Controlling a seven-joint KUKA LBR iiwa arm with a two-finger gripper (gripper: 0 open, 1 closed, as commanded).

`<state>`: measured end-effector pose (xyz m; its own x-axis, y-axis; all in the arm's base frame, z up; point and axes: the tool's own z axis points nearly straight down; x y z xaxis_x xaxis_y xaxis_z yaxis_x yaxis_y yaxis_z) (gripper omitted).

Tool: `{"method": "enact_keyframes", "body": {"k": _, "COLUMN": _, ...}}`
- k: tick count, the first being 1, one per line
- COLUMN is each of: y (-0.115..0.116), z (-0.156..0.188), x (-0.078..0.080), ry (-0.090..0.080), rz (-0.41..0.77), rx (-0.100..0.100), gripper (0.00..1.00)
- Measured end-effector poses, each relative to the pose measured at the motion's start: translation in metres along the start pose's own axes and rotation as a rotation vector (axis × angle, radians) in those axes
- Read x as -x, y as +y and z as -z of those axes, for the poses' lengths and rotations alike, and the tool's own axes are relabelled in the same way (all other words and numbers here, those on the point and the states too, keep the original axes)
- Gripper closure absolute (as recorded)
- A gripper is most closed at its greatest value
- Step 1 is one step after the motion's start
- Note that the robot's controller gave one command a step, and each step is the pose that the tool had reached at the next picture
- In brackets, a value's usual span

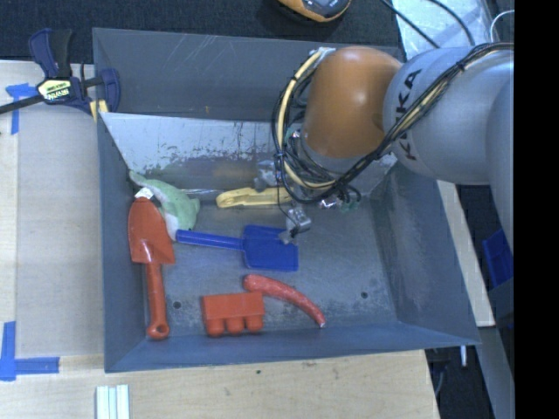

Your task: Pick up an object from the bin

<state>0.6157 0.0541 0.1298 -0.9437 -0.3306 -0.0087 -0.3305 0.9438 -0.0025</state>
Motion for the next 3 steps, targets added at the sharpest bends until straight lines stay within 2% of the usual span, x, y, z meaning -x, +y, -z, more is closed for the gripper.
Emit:
{"method": "enact_keyframes", "body": {"k": 1, "y": -0.003, "z": -0.058, "x": -0.026, "ry": 0.015, "rz": -0.107, "rx": 0.005, "gripper": 0.0}}
{"method": "enact_keyframes", "body": {"k": 2, "y": 0.028, "z": -0.06, "x": -0.021, "ry": 0.004, "rz": -0.053, "rx": 0.001, "gripper": 0.0}}
{"method": "enact_keyframes", "body": {"k": 3, "y": -0.005, "z": -0.057, "x": -0.024, "ry": 0.008, "rz": -0.109, "rx": 0.004, "gripper": 1.0}}
